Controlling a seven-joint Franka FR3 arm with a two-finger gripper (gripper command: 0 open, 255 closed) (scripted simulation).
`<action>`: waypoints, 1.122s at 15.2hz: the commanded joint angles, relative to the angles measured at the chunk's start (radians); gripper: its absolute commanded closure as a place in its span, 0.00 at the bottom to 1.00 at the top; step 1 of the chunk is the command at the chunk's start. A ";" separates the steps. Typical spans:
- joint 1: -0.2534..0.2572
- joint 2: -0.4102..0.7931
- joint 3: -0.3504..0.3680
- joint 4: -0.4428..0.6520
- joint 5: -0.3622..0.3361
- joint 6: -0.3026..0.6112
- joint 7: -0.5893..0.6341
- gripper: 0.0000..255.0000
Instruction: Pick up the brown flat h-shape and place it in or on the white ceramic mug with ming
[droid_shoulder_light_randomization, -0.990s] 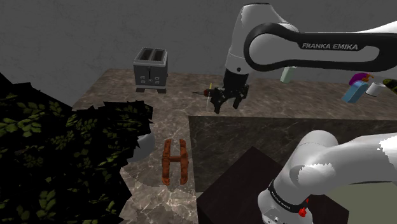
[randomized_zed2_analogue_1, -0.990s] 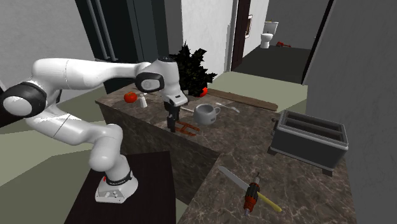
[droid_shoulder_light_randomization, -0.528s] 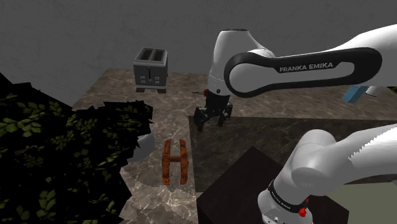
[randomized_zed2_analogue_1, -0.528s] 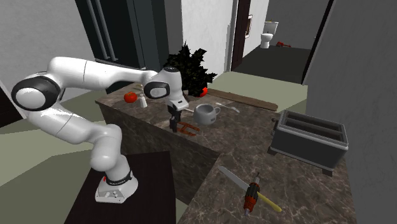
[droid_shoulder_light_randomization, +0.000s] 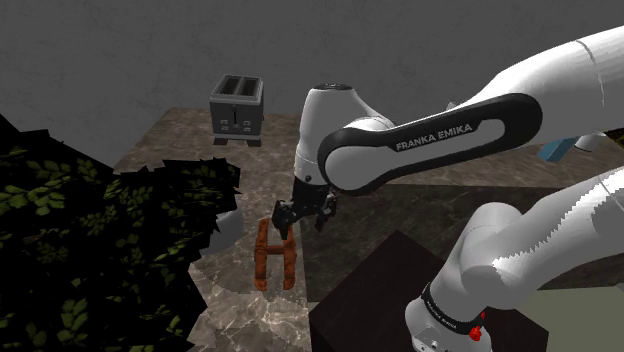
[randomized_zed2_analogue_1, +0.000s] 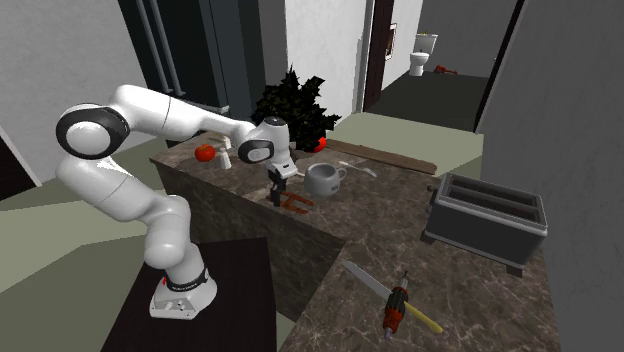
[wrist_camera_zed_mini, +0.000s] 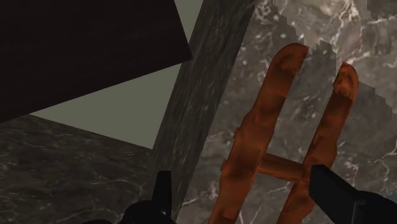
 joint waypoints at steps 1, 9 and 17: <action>0.008 0.077 0.037 0.019 0.019 0.065 0.036 0.00; 0.011 0.158 0.065 -0.025 0.028 0.192 0.038 0.00; 0.011 0.158 0.065 -0.025 0.028 0.192 0.038 0.00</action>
